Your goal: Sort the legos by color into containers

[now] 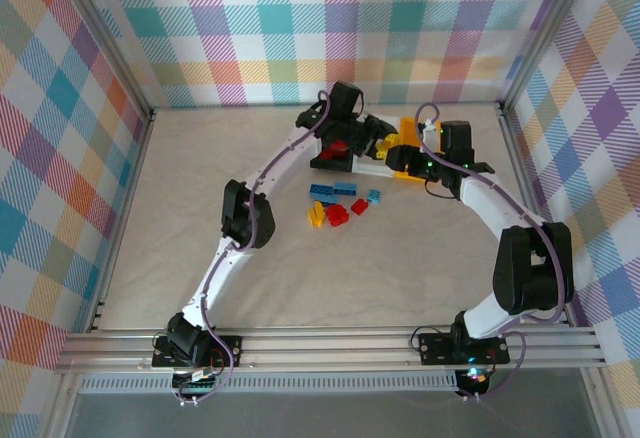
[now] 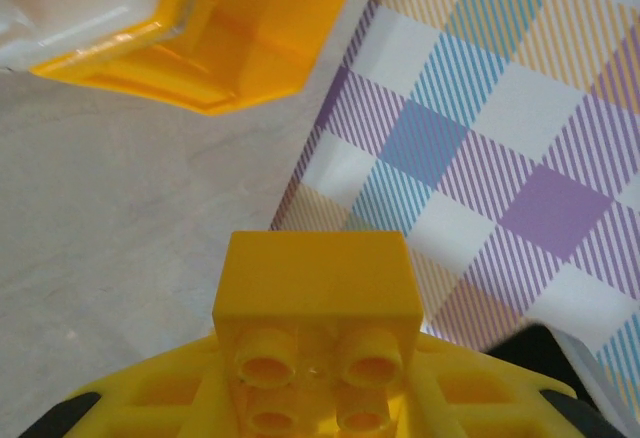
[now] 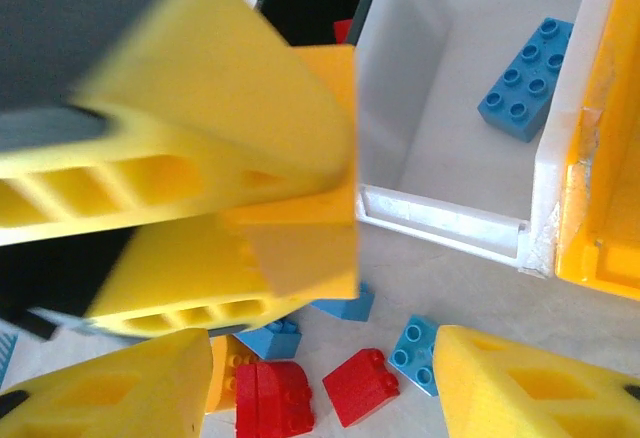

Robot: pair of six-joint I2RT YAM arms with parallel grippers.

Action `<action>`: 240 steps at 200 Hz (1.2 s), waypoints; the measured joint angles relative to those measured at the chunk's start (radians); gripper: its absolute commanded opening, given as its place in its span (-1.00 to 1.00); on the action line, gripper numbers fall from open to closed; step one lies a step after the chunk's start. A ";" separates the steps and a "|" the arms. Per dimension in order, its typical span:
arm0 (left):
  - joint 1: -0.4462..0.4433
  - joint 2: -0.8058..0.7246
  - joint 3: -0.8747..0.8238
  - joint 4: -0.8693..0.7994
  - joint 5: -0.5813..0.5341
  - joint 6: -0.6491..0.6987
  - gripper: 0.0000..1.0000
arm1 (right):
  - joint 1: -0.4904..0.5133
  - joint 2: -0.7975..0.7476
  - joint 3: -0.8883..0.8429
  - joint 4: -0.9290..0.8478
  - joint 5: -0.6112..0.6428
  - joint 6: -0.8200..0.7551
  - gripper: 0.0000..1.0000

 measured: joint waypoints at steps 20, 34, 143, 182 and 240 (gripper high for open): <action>0.000 -0.009 0.000 -0.003 -0.001 0.001 -0.30 | 0.000 0.023 0.008 0.006 0.001 0.000 0.20; 0.001 -0.009 0.000 -0.005 0.000 0.000 -0.30 | 0.000 0.035 0.020 0.015 0.002 0.001 0.20; 0.005 -0.011 -0.009 0.020 0.009 -0.004 -0.30 | -0.009 0.042 0.031 0.047 -0.032 0.019 0.22; 0.004 -0.011 -0.013 0.023 0.011 -0.005 -0.30 | -0.014 0.013 0.001 0.082 -0.060 0.024 0.27; 0.003 -0.011 -0.016 0.023 0.016 -0.020 -0.30 | -0.014 -0.039 -0.019 0.133 -0.085 0.034 0.26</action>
